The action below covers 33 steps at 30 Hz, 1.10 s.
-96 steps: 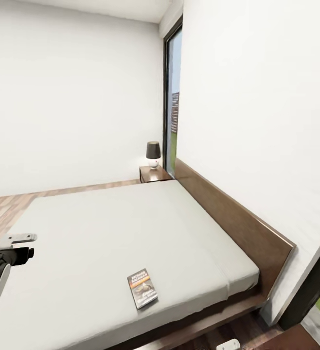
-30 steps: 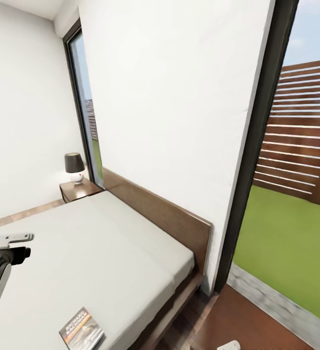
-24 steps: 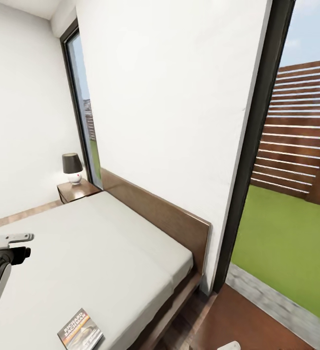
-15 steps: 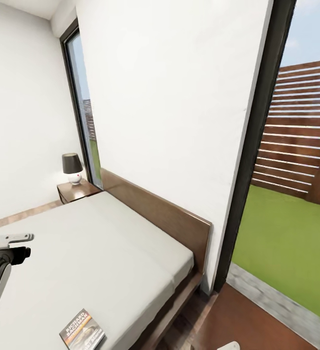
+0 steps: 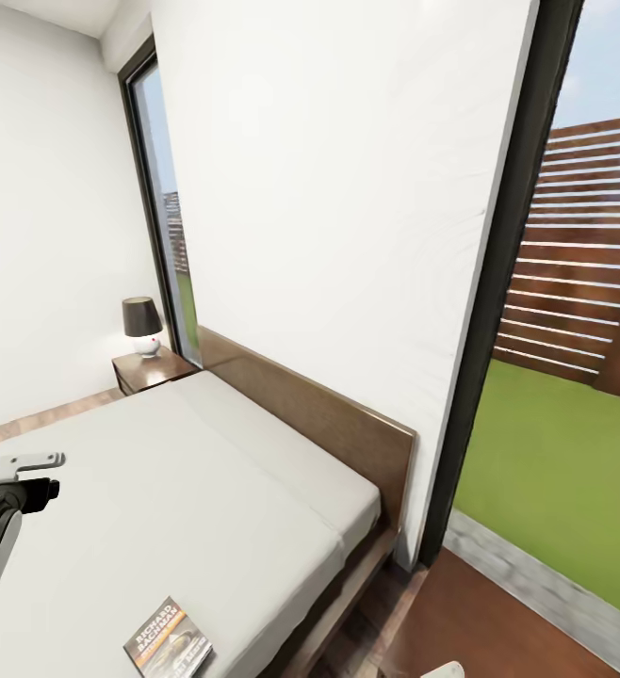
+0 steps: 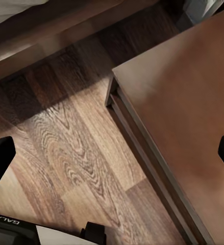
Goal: In the bedroom, move the book from the bed onto either nightstand, and place the two sandals side by side next to the bed.
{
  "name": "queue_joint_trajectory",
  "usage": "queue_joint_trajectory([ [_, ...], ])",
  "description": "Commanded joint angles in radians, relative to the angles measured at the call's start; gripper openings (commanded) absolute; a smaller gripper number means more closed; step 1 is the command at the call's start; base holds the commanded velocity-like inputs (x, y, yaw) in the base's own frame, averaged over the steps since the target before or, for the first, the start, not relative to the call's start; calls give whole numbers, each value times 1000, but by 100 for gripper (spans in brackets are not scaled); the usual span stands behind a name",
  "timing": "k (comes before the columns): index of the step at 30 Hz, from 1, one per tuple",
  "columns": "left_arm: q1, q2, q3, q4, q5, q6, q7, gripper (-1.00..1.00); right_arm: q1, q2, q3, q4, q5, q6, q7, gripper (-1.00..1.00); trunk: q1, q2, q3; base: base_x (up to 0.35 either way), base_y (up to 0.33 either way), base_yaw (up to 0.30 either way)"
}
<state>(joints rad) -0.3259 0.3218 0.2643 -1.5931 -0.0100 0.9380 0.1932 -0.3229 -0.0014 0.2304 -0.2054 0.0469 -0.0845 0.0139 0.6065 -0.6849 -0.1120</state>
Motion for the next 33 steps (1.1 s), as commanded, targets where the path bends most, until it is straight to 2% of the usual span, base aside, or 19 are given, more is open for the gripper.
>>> queue_joint_trajectory([
  [1, -1, 0, 0, -1, -1, 5, 1, 100, -1, 0, 0, 1, 5, -3, 1, 100, 0, -1, -2, 0, 39, 0],
  [33, -1, 0, -3, 0, -1, 4, 2, 100, -1, 0, 0, 1, 5, -3, 1, 100, 0, -1, -2, 0, 33, 0],
])
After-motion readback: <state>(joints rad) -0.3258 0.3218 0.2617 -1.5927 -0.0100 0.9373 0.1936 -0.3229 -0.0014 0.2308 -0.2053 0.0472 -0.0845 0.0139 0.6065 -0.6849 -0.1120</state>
